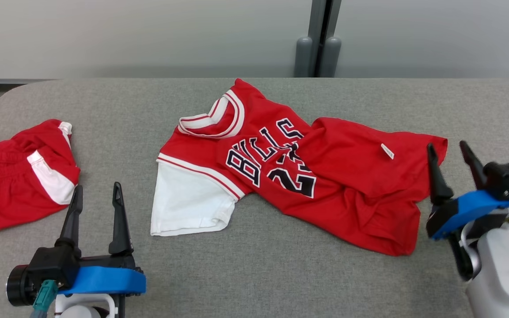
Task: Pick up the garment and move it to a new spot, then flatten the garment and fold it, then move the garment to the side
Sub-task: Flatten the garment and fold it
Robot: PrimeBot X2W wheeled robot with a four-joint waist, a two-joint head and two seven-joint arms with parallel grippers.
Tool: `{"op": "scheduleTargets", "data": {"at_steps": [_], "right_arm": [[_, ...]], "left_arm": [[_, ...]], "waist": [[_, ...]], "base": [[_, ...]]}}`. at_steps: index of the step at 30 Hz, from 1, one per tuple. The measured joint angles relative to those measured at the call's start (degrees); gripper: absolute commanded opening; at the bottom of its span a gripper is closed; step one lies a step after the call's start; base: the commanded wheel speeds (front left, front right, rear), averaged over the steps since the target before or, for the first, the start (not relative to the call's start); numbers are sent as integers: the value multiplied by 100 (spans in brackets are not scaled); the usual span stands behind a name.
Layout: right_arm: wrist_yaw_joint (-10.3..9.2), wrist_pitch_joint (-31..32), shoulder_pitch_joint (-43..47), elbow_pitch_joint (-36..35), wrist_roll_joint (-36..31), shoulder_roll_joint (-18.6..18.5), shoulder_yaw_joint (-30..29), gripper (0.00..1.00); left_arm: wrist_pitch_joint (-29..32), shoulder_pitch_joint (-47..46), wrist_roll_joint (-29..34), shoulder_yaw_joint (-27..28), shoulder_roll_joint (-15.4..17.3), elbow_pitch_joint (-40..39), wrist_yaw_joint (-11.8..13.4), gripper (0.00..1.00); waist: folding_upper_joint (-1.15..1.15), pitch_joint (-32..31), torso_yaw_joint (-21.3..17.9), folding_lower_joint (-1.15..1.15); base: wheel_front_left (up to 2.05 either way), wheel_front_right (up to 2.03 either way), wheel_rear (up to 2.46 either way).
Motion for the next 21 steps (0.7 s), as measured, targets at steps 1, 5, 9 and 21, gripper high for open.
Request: {"op": "scheduleTargets", "data": {"at_steps": [1,5,9,21], "right_arm": [[0,0,158,-148,14,52,89,100],[-1,-1,773,-612,79,202,454,100],[-1,-1,1211,-896,96,309,717,100],[0,85,1568,-961,193,345,1180,100]], "left_arm": [[0,16,2,20,2,-7,-1,100],[0,98,34,91,2,-13,-2,100],[0,152,42,115,2,-15,-5,100],[0,207,44,46,2,-44,-8,100]], "waist": [[0,-26,-31,0],[0,-115,-128,0],[0,-187,-189,0],[0,-244,-156,0]], "base": [[0,0,0],[0,0,0],[0,0,0],[0,0,0]]}}
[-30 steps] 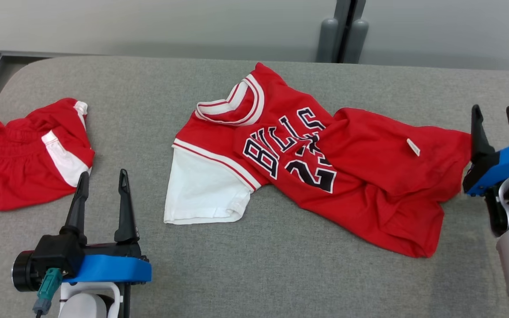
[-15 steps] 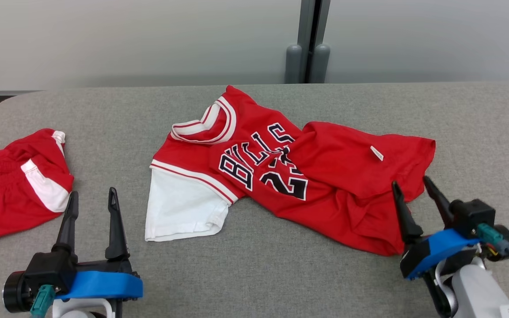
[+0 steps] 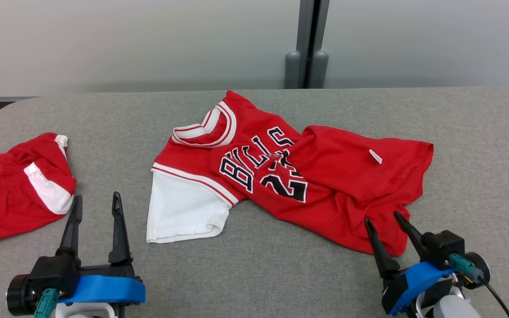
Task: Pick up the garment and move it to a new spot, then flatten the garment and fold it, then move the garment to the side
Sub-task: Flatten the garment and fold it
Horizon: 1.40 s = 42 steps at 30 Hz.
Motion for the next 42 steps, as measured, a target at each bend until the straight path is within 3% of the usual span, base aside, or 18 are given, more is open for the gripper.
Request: {"op": "scheduleTargets", "data": {"at_steps": [19,20,21,22,29,38,42], "right_arm": [[-1,65,-781,1378,107,109,169,100],[-1,45,-833,1445,126,114,190,49],[-1,25,-880,1493,162,116,208,30],[-1,11,-923,1536,187,121,234,0],[-1,-71,-909,1417,480,175,463,0],[-1,-78,140,-129,878,222,860,0],[-1,207,723,-800,987,199,993,0]], "left_arm": [[0,-243,-11,-111,0,-1,-31,100],[0,-243,-11,-112,0,0,-26,100],[0,-244,-11,-113,0,2,-25,100],[0,-246,-11,-112,0,5,-24,100],[0,-214,-46,-103,-1,25,5,100],[1,-83,-43,-43,0,20,9,100],[0,-33,-10,-33,0,5,4,100]], "waist": [[0,474,444,1],[0,483,454,1],[0,488,459,1],[0,487,459,1],[0,370,320,1],[0,169,-29,1],[0,113,-178,1]], "base": [[0,0,0],[0,0,0],[0,0,0],[0,0,0],[0,0,0],[0,0,0],[0,0,0]]}}
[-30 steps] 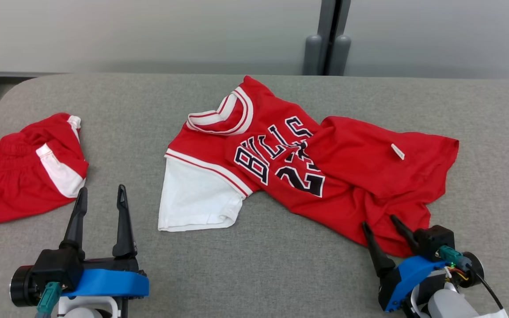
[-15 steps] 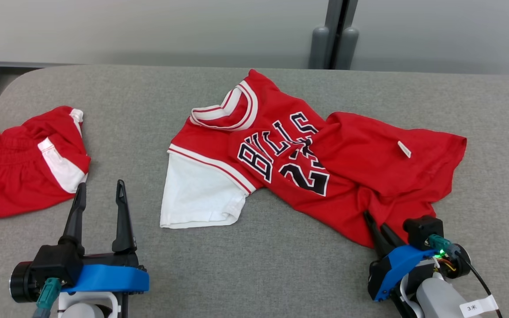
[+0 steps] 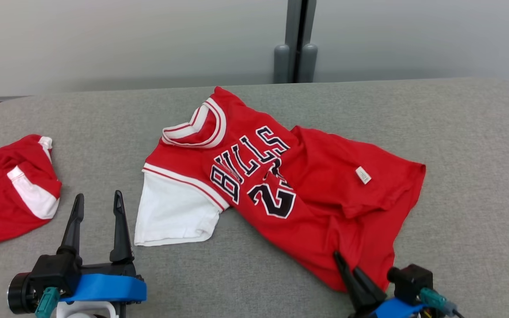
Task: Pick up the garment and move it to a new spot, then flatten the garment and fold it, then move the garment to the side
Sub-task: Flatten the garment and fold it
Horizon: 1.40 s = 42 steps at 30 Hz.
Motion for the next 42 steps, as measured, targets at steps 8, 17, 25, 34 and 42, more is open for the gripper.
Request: {"op": "scheduleTargets", "data": {"at_steps": [8,17,25,34,42], "right_arm": [[0,516,703,-912,229,-99,0,0],[0,482,662,-1269,156,-167,-408,0],[0,413,-111,-945,-19,-501,-931,0],[0,238,-992,437,-13,-714,-1211,0],[0,-76,-1334,1363,294,-691,-1102,100]], "left_arm": [[0,11,18,25,0,-9,-13,100],[0,-8,35,20,-1,9,-54,100],[0,-70,58,22,0,5,-76,100],[0,-206,48,-38,0,24,-80,100],[0,-210,20,-32,0,62,-76,100]], "waist": [[0,-13,-213,0],[0,5,-249,0],[0,105,-163,0],[0,242,25,0],[0,211,81,0]], "base": [[0,0,0],[0,0,0],[0,0,0],[0,0,0],[0,0,0]]}}
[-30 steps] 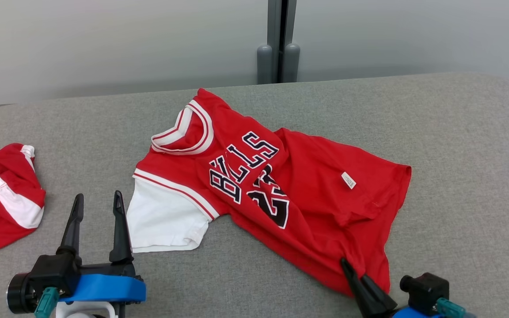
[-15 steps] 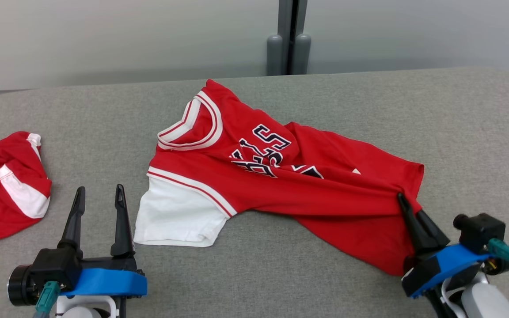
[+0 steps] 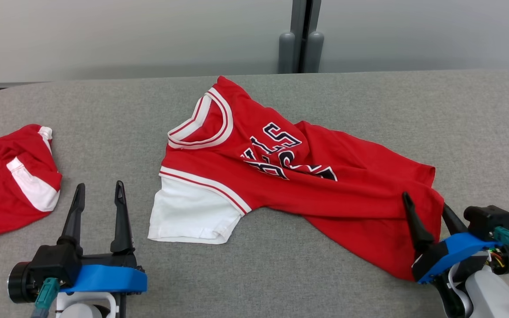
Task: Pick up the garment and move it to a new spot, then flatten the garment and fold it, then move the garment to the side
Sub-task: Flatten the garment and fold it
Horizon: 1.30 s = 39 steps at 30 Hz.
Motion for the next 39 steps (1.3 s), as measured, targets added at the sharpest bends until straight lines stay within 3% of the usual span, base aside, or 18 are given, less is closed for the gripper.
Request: {"op": "scheduleTargets", "data": {"at_steps": [6,11,16,24,34,39], "right_arm": [[0,-191,52,-70,68,-22,-287,100],[0,-210,357,-694,-80,11,-790,100],[0,-212,795,-1572,-432,294,-1177,100],[0,-214,1489,-2520,-925,764,-1037,100],[0,-214,1921,-2619,-1214,947,-907,100],[0,-203,1720,-2487,-1388,851,-1021,100]], "left_arm": [[0,80,-4,59,-1,-23,32,100],[0,164,19,120,-1,-62,47,100],[0,240,45,148,0,-69,45,100],[0,383,82,166,0,-57,24,100],[0,488,123,193,-1,-58,23,100],[0,506,124,205,-1,-71,21,100]], "waist": [[0,-106,-107,0],[0,-212,-245,0],[0,-307,-336,0],[0,-492,-380,-1],[0,-606,-411,-2],[0,-588,-442,-1]], "base": [[0,0,0],[0,0,0],[0,0,0],[0,0,0],[0,0,0],[0,0,0]]}}
